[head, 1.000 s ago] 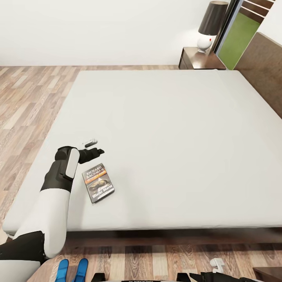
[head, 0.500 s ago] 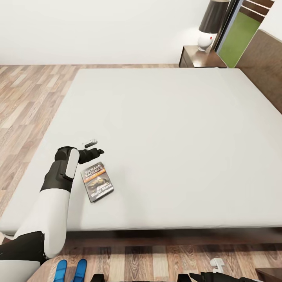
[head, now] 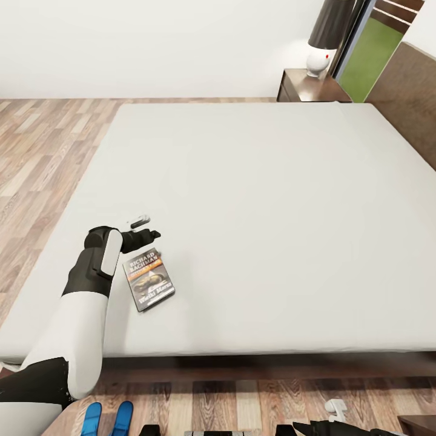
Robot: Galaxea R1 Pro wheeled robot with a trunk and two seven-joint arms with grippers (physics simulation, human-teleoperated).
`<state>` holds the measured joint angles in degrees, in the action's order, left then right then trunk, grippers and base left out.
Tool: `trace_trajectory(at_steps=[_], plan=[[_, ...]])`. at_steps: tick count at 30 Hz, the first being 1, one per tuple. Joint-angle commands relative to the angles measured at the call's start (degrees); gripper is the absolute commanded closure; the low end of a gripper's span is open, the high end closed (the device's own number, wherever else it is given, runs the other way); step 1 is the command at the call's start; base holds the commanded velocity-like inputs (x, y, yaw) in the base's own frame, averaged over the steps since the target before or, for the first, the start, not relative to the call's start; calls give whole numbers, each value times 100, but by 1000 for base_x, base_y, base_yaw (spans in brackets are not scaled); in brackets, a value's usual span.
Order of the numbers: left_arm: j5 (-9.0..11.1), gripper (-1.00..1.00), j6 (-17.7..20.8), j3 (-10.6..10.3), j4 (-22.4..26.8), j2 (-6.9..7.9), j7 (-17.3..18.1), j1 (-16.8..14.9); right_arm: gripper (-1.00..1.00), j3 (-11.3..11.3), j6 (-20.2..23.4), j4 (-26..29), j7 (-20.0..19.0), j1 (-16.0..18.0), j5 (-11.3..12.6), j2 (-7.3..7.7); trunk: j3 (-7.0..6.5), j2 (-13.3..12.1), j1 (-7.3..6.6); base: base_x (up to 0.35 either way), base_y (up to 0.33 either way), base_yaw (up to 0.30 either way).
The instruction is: In the bedroom, move the book from the bed onto either nightstand, and place the two sandals side by side next to the bed.
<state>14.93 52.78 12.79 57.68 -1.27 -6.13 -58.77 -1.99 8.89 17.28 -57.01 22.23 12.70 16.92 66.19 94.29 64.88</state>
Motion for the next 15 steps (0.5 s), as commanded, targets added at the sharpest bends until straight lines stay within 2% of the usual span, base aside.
trace_trajectory(at_steps=[1,3,9,15], plan=[[62,-100,24,13,6,-5,-55,-3,-100,-21,60,4,-12,1,57,4,3,2,0,0,0,0],[62,-100,25,13,6,-5,-54,-3,-100,-21,60,4,-12,0,57,4,3,2,0,0,0,0],[62,-100,23,13,1,-5,-47,-3,-100,-21,60,4,-12,0,57,4,111,242,132,0,0,0],[62,-100,22,13,6,-5,-46,-3,-100,-21,60,4,-12,0,57,4,111,242,132,0,0,0]])
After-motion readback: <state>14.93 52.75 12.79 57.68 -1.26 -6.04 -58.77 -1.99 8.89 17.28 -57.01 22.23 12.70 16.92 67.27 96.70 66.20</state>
